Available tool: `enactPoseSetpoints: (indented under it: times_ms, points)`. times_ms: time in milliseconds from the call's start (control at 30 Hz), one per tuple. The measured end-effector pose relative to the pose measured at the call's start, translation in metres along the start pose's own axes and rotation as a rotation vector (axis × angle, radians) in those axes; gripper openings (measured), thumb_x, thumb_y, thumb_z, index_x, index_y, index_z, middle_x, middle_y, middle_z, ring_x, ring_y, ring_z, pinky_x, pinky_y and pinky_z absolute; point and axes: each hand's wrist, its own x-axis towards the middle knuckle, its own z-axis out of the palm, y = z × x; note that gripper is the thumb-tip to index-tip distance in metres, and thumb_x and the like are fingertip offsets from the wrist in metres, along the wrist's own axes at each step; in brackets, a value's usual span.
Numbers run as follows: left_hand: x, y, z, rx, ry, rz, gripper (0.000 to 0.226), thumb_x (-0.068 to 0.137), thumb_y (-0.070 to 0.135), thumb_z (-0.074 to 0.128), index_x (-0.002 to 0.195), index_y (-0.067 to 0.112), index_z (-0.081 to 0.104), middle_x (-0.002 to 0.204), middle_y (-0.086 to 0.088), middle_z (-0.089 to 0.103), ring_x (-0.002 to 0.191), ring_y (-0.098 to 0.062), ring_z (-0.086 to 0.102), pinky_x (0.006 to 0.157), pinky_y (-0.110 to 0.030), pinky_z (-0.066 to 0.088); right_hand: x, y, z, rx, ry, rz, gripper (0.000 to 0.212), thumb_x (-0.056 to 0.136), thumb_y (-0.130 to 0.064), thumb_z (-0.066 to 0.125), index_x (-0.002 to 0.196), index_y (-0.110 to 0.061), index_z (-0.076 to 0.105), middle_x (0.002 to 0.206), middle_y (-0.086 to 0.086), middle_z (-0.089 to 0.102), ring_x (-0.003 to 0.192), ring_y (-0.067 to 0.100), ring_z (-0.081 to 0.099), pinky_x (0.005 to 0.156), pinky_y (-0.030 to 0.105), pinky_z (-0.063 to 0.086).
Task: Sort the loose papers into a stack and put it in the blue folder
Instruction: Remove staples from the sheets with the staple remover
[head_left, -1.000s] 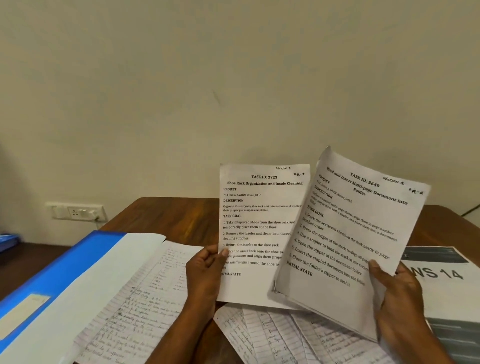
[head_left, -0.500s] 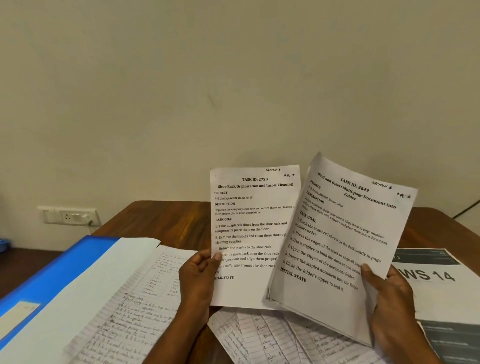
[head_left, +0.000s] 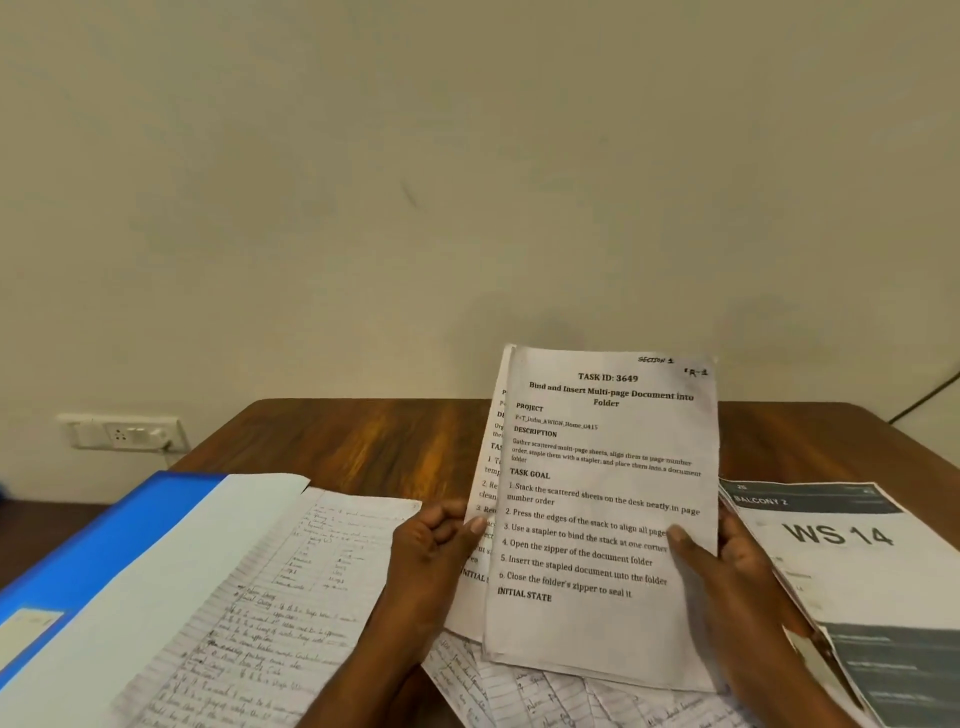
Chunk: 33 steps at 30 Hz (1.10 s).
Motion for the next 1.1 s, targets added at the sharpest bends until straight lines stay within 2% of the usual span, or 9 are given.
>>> enactPoseSetpoints:
  times_ms: [200, 267, 333, 400, 467, 600, 767, 1033, 1100]
  points:
    - [-0.006, 0.002, 0.003, 0.024, -0.065, -0.016, 0.017, 0.103, 0.021, 0.063, 0.112, 0.013, 0.074, 0.109, -0.011, 0.081, 0.099, -0.034, 0.078, 0.095, -0.065, 0.057, 0.004, 0.005, -0.002, 0.003, 0.028, -0.009, 0.045, 0.098, 0.008, 0.058, 0.108, -0.034, 0.074, 0.119, 0.007, 0.078, 0.113, 0.03, 0.073, 0.096, 0.048, 0.06]
    - [-0.012, 0.005, 0.005, 0.033, -0.094, -0.033, 0.029, 0.104, 0.038, 0.055, 0.111, 0.02, 0.076, 0.111, -0.01, 0.08, 0.1, -0.031, 0.078, 0.094, -0.06, 0.059, 0.001, 0.008, -0.001, 0.001, 0.035, -0.022, 0.047, 0.099, 0.006, 0.058, 0.104, -0.038, 0.074, 0.119, 0.007, 0.078, 0.117, 0.034, 0.071, 0.102, 0.058, 0.055]
    - [-0.018, 0.011, 0.006, 0.03, -0.098, -0.028, 0.04, 0.101, 0.048, 0.049, 0.107, 0.02, 0.077, 0.107, -0.008, 0.081, 0.093, -0.026, 0.08, 0.081, -0.043, 0.065, -0.002, 0.01, 0.001, -0.018, 0.017, -0.032, 0.043, 0.102, 0.003, 0.057, 0.108, -0.038, 0.07, 0.121, 0.008, 0.077, 0.119, 0.036, 0.069, 0.102, 0.061, 0.052]
    - [-0.022, 0.013, 0.008, 0.04, -0.172, -0.034, 0.033, 0.1, 0.042, 0.054, 0.111, 0.018, 0.073, 0.105, -0.004, 0.082, 0.092, -0.022, 0.08, 0.076, -0.032, 0.064, -0.007, 0.013, 0.005, -0.048, 0.0, -0.07, 0.039, 0.103, 0.001, 0.056, 0.115, -0.035, 0.066, 0.123, 0.005, 0.076, 0.118, 0.031, 0.071, 0.099, 0.055, 0.056]
    - [-0.024, 0.012, 0.011, 0.092, -0.249, -0.069, 0.03, 0.097, 0.03, 0.067, 0.123, 0.015, 0.066, 0.111, -0.002, 0.081, 0.1, -0.022, 0.079, 0.082, -0.036, 0.065, -0.012, 0.013, 0.007, -0.12, -0.025, -0.13, 0.036, 0.104, 0.001, 0.054, 0.12, -0.03, 0.064, 0.124, -0.001, 0.076, 0.118, 0.023, 0.071, 0.097, 0.045, 0.059]
    - [-0.025, 0.008, 0.013, 0.161, -0.224, -0.046, 0.027, 0.097, 0.018, 0.072, 0.123, 0.017, 0.066, 0.113, 0.001, 0.08, 0.1, -0.018, 0.079, 0.077, -0.029, 0.064, -0.025, 0.001, 0.012, -0.295, -0.097, -0.257, 0.028, 0.103, -0.001, 0.055, 0.114, -0.026, 0.059, 0.107, -0.029, 0.075, 0.104, -0.004, 0.072, 0.075, 0.011, 0.056]
    - [-0.026, 0.011, 0.016, 0.106, -0.158, 0.002, 0.025, 0.097, 0.018, 0.071, 0.121, 0.016, 0.064, 0.112, 0.001, 0.08, 0.099, -0.019, 0.079, 0.077, -0.031, 0.064, -0.035, -0.008, 0.019, -0.343, -0.089, -0.344, 0.029, 0.102, -0.004, 0.056, 0.119, -0.028, 0.055, 0.12, -0.014, 0.074, 0.107, 0.009, 0.073, 0.077, 0.02, 0.061]
    - [-0.04, 0.043, 0.017, 0.09, -0.071, 0.107, 0.032, 0.091, 0.03, 0.074, 0.119, 0.015, 0.069, 0.111, -0.001, 0.08, 0.097, -0.019, 0.079, 0.08, -0.036, 0.065, -0.057, -0.047, 0.043, -0.294, -0.138, -0.358, 0.028, 0.1, -0.006, 0.061, 0.121, -0.024, 0.055, 0.111, -0.004, 0.074, 0.095, 0.007, 0.075, 0.066, 0.02, 0.061]
    - [-0.048, 0.047, 0.011, 0.087, -0.076, 0.137, 0.036, 0.089, 0.035, 0.073, 0.119, 0.014, 0.069, 0.107, 0.002, 0.081, 0.094, -0.018, 0.08, 0.075, -0.031, 0.064, -0.061, -0.053, 0.047, -0.28, -0.145, -0.357, 0.028, 0.099, -0.006, 0.063, 0.121, -0.022, 0.057, 0.108, -0.005, 0.077, 0.095, 0.01, 0.076, 0.066, 0.023, 0.062]
